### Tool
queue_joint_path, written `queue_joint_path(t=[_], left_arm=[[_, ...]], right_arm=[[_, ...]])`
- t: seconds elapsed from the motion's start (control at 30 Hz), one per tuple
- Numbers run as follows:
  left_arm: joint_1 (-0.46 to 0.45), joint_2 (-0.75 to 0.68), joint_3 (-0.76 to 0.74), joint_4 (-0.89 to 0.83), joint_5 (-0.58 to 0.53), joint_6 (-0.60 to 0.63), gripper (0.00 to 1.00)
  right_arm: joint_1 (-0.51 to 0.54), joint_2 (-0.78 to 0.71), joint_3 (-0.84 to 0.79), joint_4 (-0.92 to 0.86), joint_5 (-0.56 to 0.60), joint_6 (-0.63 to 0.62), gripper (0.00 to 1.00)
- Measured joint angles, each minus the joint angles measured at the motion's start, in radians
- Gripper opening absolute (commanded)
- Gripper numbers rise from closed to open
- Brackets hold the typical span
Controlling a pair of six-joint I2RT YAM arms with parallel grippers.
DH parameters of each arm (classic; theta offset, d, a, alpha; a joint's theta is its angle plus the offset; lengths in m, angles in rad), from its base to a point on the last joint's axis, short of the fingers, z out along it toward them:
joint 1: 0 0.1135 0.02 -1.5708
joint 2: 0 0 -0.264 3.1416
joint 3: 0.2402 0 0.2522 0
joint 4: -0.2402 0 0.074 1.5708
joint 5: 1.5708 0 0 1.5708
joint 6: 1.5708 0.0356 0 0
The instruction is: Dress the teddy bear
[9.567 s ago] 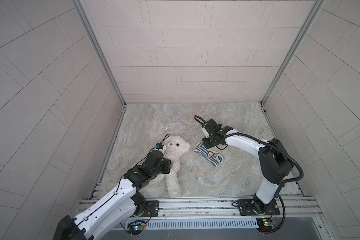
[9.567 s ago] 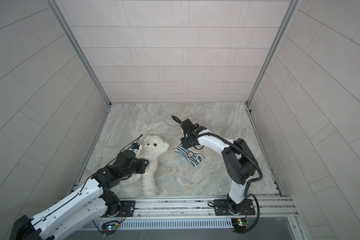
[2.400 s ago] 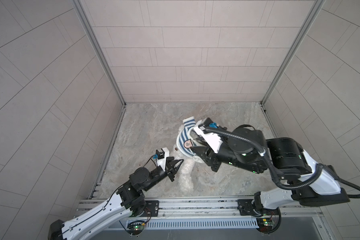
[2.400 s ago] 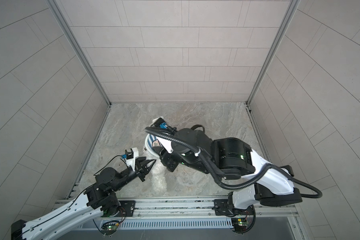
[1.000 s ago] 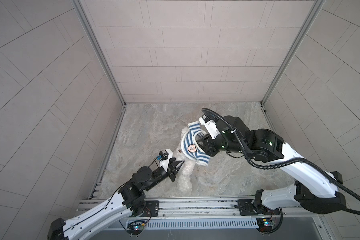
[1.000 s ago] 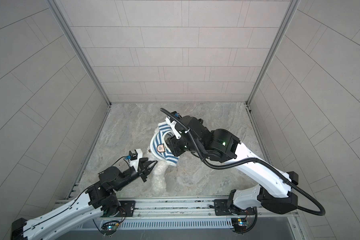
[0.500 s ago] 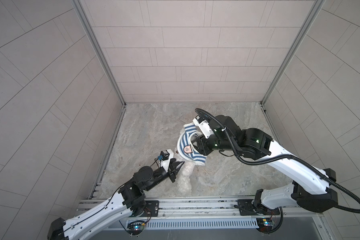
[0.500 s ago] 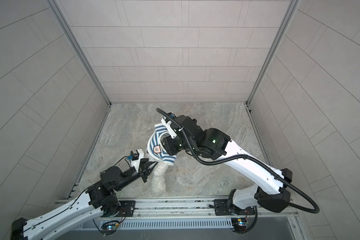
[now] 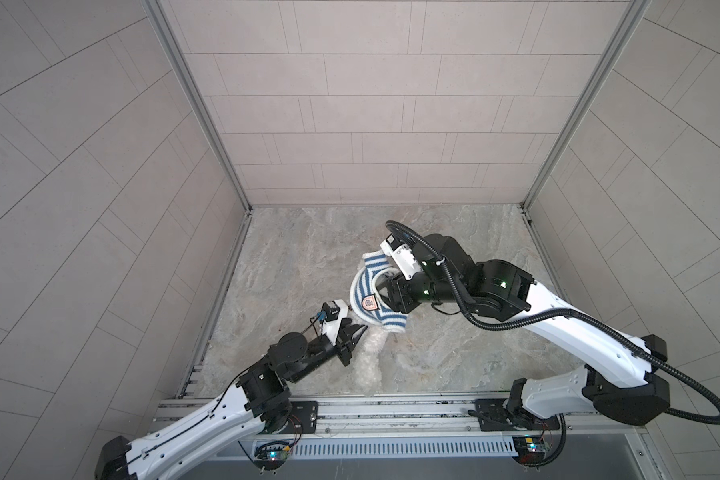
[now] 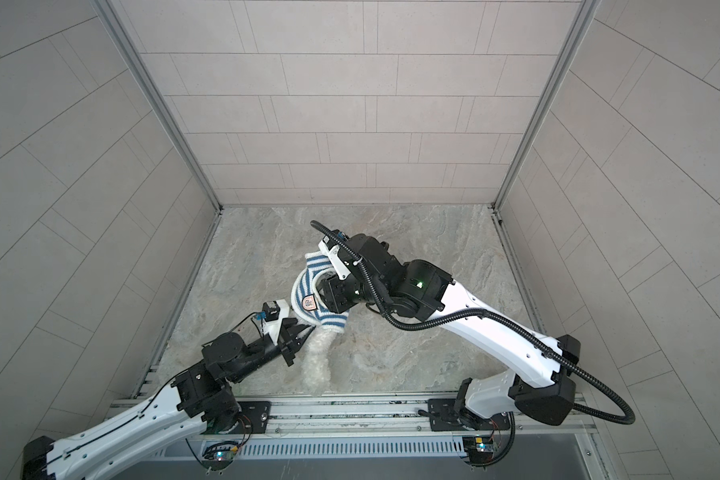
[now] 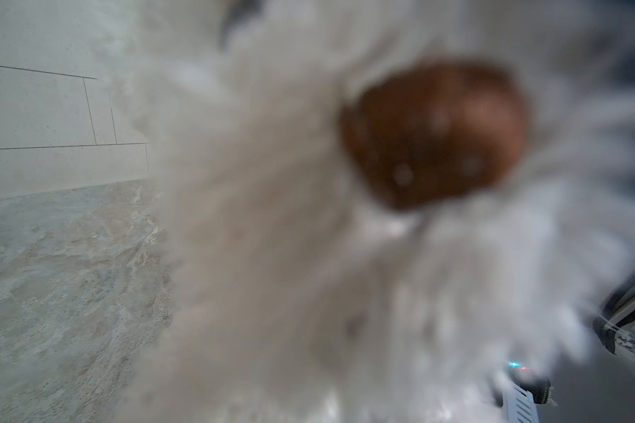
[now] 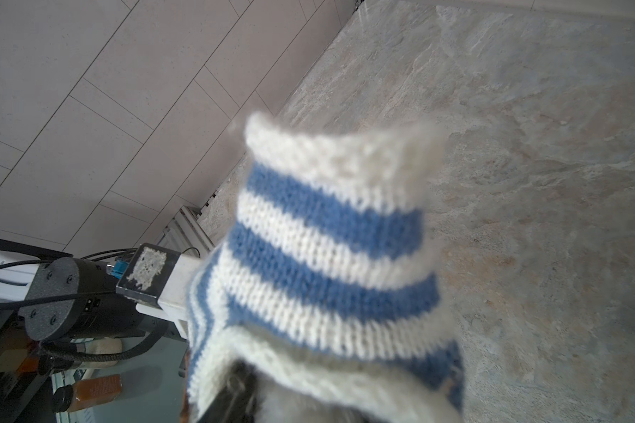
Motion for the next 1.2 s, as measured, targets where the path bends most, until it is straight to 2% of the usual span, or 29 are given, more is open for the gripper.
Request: queue_joint_path(t=[0.1,0.2,0.33,0.5,0.6,0.63,0.73,0.9,1.07,1.2], left_arm=[[0.0,-0.003,-0.004,-0.007,0.0,0.0,0.0],[0.0,-0.004,-0.004,-0.013,-0.002,0.0,0.0],[0.0,-0.006,-0.004,-0.017,-0.008,0.0,0.0],[0.0,-0.014,-0.004,-0.023,-0.019,0.0,0.0],[0.0,-0.016,-0.004,-0.025,-0.03,-0.003,0.0],[0.0,-0.017,-0.004,-0.027,-0.036,-0.005,0.08],[0.0,-0.017,-0.004,-0.037,-0.054,-0.019,0.42],[-0.001,-0.034,0.002,-0.073,-0.06,-0.066,0.76],[-0.004,-0.102,0.048,-0.169,-0.055,-0.146,0.91],[-0.004,-0.128,0.14,-0.291,-0.047,-0.196,0.93]], right_arm=[[0.0,0.0,-0.008,0.0,0.0,0.0,0.45],[0.0,0.0,-0.01,-0.003,0.001,-0.008,0.3],[0.0,0.001,-0.012,-0.01,0.005,-0.01,0.21],[-0.002,0.001,-0.018,-0.008,-0.001,-0.018,0.03],[-0.002,0.001,-0.018,-0.008,-0.008,-0.023,0.0],[-0.002,0.001,-0.018,-0.009,-0.011,-0.031,0.0],[-0.004,-0.003,-0.018,-0.014,-0.011,-0.061,0.0],[-0.035,-0.059,-0.032,-0.029,-0.011,-0.155,0.0],[-0.144,-0.171,-0.093,-0.027,-0.027,-0.267,0.0],[-0.185,-0.202,-0.112,-0.024,-0.022,-0.371,0.0]])
